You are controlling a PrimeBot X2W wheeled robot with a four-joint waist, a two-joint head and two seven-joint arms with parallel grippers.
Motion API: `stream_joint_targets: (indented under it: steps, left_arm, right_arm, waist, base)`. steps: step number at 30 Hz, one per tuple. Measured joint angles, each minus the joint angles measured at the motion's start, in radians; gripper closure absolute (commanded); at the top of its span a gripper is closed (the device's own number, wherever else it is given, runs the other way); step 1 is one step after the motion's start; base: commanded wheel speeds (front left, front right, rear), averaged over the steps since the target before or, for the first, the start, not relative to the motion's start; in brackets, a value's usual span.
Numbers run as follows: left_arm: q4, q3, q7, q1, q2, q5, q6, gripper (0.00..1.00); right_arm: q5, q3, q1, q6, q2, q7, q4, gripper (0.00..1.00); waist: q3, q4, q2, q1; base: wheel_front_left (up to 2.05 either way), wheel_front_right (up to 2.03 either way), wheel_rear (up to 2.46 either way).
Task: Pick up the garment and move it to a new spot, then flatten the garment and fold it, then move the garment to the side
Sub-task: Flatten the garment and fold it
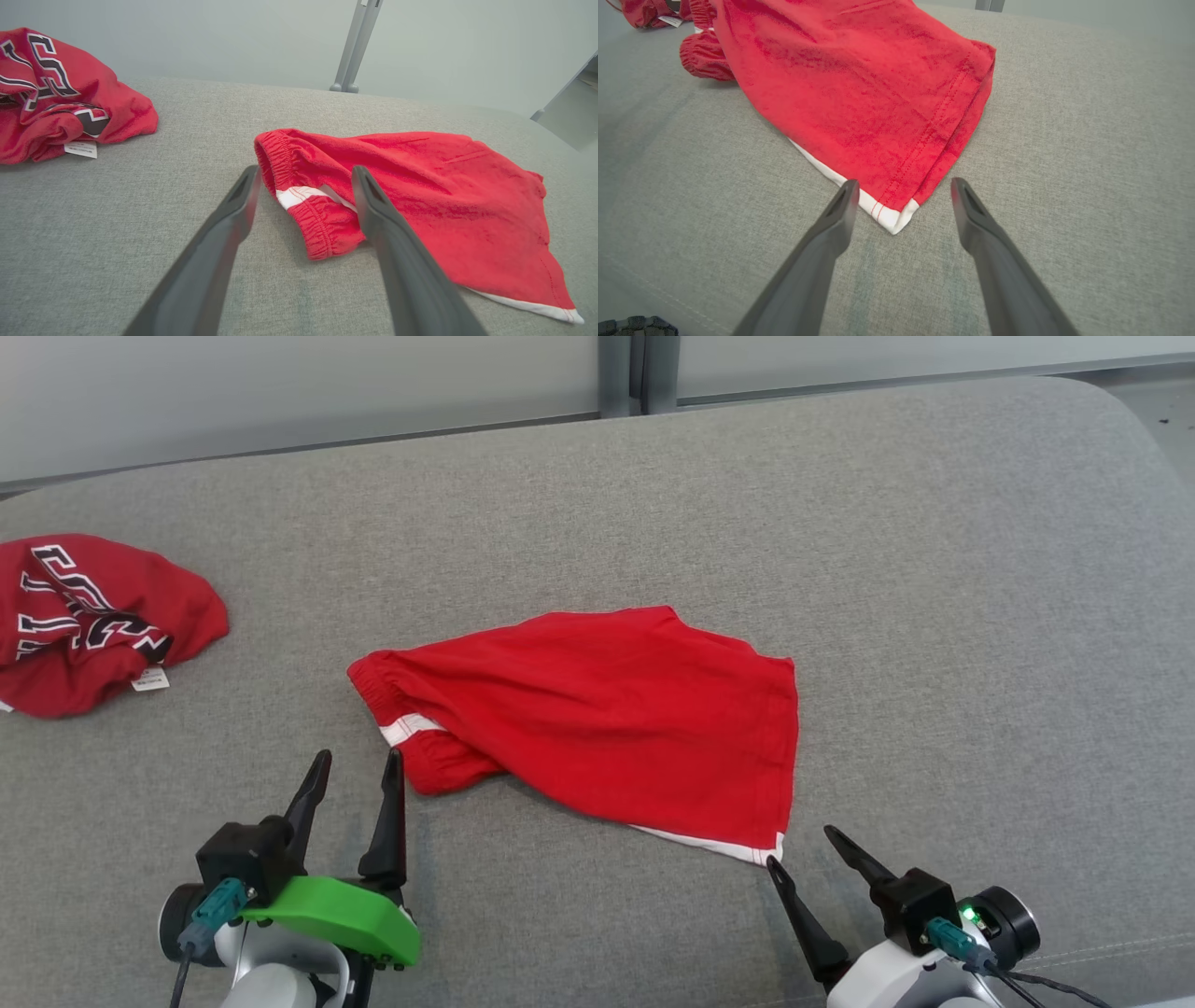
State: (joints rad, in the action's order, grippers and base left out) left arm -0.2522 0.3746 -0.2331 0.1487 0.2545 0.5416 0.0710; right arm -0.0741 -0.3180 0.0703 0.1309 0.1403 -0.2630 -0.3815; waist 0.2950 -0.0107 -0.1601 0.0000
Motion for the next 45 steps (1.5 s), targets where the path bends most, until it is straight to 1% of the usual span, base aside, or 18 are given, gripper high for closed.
stream_joint_targets:
  steps: [7,14,20,21,23,25,26,27,28,32,36,41,45]
  left_arm:
    - [0.051,0.010,0.012,-0.011,0.000,-0.005,0.013,0.00]
    - [0.065,0.010,0.016,-0.015,0.005,-0.003,0.018,0.00]
    - [0.069,0.008,0.016,-0.016,0.010,0.003,0.022,0.00]
    - [0.071,0.007,0.016,-0.016,0.011,0.003,0.023,0.00]
    - [0.073,0.005,0.016,-0.016,0.012,0.005,0.026,0.00]
    - [0.075,0.002,0.016,-0.016,0.015,0.010,0.027,0.00]
    - [0.076,0.000,0.016,-0.016,0.016,0.011,0.027,0.00]
    - [0.077,-0.001,0.016,-0.016,0.018,0.011,0.029,0.00]
    - [0.077,-0.002,0.016,-0.016,0.019,0.011,0.030,0.00]
    - [0.079,-0.006,0.016,-0.016,0.022,0.013,0.035,0.00]
    - [0.079,-0.006,0.014,-0.017,0.020,0.020,0.035,0.00]
    - [0.073,-0.007,0.004,-0.019,0.011,0.023,0.035,0.00]
    - [0.063,-0.001,-0.003,-0.019,0.002,0.024,0.030,0.00]
  right_arm:
    - [0.002,-0.016,0.050,0.000,-0.006,0.000,-0.104,0.00]
    - [0.003,-0.039,0.090,0.000,-0.013,0.000,-0.183,0.00]
    - [0.026,-0.050,0.125,0.000,-0.009,-0.002,-0.248,0.00]
    - [0.030,-0.051,0.131,0.000,-0.010,-0.002,-0.256,0.05]
    - [0.037,-0.053,0.146,0.000,-0.010,-0.003,-0.274,0.29]
    - [0.043,-0.054,0.162,0.000,-0.010,-0.003,-0.289,0.55]
    - [0.043,-0.055,0.170,0.000,-0.010,-0.003,-0.295,0.70]
    - [0.043,-0.054,0.177,0.000,-0.011,-0.003,-0.297,0.91]
    - [0.041,-0.054,0.183,0.000,-0.012,-0.003,-0.296,1.00]
    - [0.016,-0.052,0.188,0.000,-0.016,-0.002,-0.249,1.00]
    - [-0.058,-0.045,0.181,0.000,-0.010,-0.002,-0.162,1.00]
    - [-0.150,-0.037,0.177,0.000,0.044,-0.002,-0.077,1.00]
    - [-0.229,-0.010,0.177,0.000,0.083,0.059,-0.006,1.00]
  waist:
    - [0.023,0.036,0.0000,0.0000]
    - [0.041,0.071,0.0000,0.0000]
    - [0.050,0.086,0.0000,0.0000]
    - [0.052,0.088,0.0000,0.0000]
    - [0.055,0.087,0.0001,0.0000]
    - [0.057,0.084,0.0000,0.0000]
    - [0.059,0.083,0.0000,0.0000]
    - [0.060,0.081,0.0000,0.0000]
    - [0.060,0.079,0.0001,0.0000]
    - [0.060,0.068,0.0003,0.0000]
    - [0.056,0.051,0.0003,0.0000]
    - [0.045,0.027,0.0003,0.0000]
    - [0.031,0.018,0.0003,0.0000]
  base:
    - [0.00,0.00,0.00]
    - [0.00,0.00,0.00]
    - [0.00,0.00,0.00]
    - [0.00,0.00,0.00]
    - [0.00,0.00,0.00]
    - [0.00,0.00,0.00]
    - [0.00,0.00,0.00]
    - [0.00,0.00,0.00]
    - [0.00,0.00,0.00]
    - [0.00,0.00,0.00]
    - [0.00,0.00,0.00]
    - [0.00,0.00,0.00]
    - [0.00,0.00,0.00]
